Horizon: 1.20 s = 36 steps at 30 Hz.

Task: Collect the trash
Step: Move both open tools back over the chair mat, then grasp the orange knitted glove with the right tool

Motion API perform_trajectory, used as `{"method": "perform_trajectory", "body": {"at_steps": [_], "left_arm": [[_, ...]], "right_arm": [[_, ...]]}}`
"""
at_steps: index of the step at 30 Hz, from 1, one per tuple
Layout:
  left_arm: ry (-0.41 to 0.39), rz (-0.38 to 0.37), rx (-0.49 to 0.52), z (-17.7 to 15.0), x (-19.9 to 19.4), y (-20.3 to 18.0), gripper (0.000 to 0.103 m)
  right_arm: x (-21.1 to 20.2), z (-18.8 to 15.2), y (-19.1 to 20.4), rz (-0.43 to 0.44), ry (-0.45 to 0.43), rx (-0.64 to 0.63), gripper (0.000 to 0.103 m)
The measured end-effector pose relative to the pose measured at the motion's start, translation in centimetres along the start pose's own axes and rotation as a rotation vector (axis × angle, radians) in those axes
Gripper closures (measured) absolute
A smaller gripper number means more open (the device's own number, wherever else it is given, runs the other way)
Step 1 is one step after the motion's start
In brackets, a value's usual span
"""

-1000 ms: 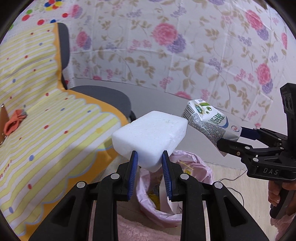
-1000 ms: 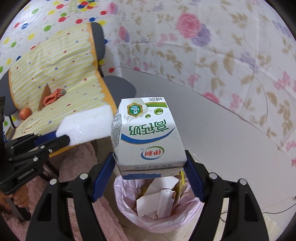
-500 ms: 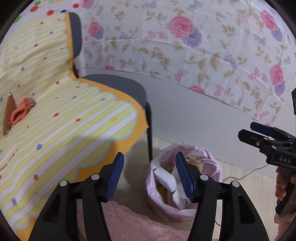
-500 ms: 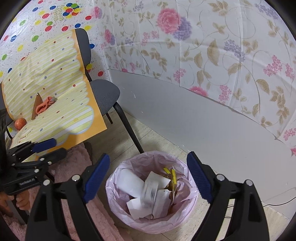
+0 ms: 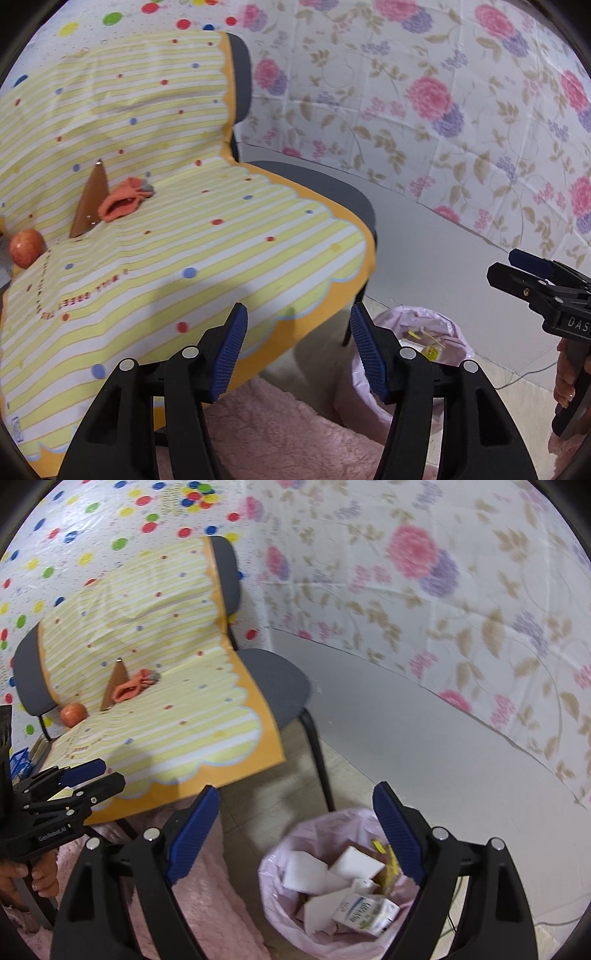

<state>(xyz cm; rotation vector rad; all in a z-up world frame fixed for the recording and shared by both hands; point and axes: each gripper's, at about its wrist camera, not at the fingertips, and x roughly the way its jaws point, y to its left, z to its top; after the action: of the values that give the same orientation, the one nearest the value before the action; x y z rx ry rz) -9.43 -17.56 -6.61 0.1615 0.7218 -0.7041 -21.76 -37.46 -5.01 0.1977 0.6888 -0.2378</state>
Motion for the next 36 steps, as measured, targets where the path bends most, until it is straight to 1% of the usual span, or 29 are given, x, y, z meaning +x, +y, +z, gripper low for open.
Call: {"method": "perform_trajectory", "body": {"at_steps": [6, 7, 9, 12, 16, 20, 23, 24, 26, 30, 32, 34, 36], "left_arm": [[-0.029, 0.099, -0.065, -0.4, -1.5, 3.9, 0.041], [-0.029, 0.134, -0.082, -0.4, -1.8, 4.9, 0.041], [-0.026, 0.175, -0.105, -0.5, -2.3, 6.3, 0.041], [-0.007, 0.297, -0.136, -0.4, -3.0, 8.6, 0.041], [-0.009, 0.36, -0.187, -0.1, -3.9, 10.9, 0.041], [-0.021, 0.395, -0.215, 0.1, -4.7, 12.4, 0.041], [-0.021, 0.407, -0.229, 0.2, -4.8, 13.3, 0.04], [-0.02, 0.409, -0.235, 0.2, -4.8, 13.6, 0.04], [-0.019, 0.409, -0.243, 0.2, -4.8, 14.2, 0.039], [-0.029, 0.416, -0.272, 0.3, -5.0, 15.8, 0.036], [-0.033, 0.428, -0.295, 0.3, -5.1, 16.9, 0.033], [-0.032, 0.448, -0.312, 0.4, -5.1, 18.0, 0.033], [-0.029, 0.486, -0.337, 0.6, -5.1, 19.4, 0.03]], "right_arm": [[1.9, 1.1, 3.5, 0.066, 0.01, -0.054, 0.019], [2.3, 1.4, 4.1, 0.08, 0.01, -0.062, 0.019], [3.0, 2.1, 5.4, 0.105, 0.009, -0.082, 0.02], [3.6, 3.1, 7.4, 0.139, 0.0, -0.119, 0.022], [4.2, 4.1, 9.8, 0.185, -0.016, -0.171, 0.027], [5.1, 4.9, 12.0, 0.22, -0.023, -0.218, 0.033], [5.8, 5.3, 13.2, 0.242, -0.015, -0.232, 0.041], [6.0, 5.3, 13.5, 0.247, -0.015, -0.236, 0.046], [6.5, 5.6, 14.3, 0.259, -0.011, -0.249, 0.049], [7.0, 6.2, 15.6, 0.266, -0.013, -0.257, 0.049], [7.3, 6.7, 16.3, 0.272, -0.014, -0.256, 0.048], [7.6, 7.0, 16.8, 0.277, -0.017, -0.258, 0.041], [8.2, 7.5, 17.5, 0.283, -0.015, -0.258, 0.037]]}}
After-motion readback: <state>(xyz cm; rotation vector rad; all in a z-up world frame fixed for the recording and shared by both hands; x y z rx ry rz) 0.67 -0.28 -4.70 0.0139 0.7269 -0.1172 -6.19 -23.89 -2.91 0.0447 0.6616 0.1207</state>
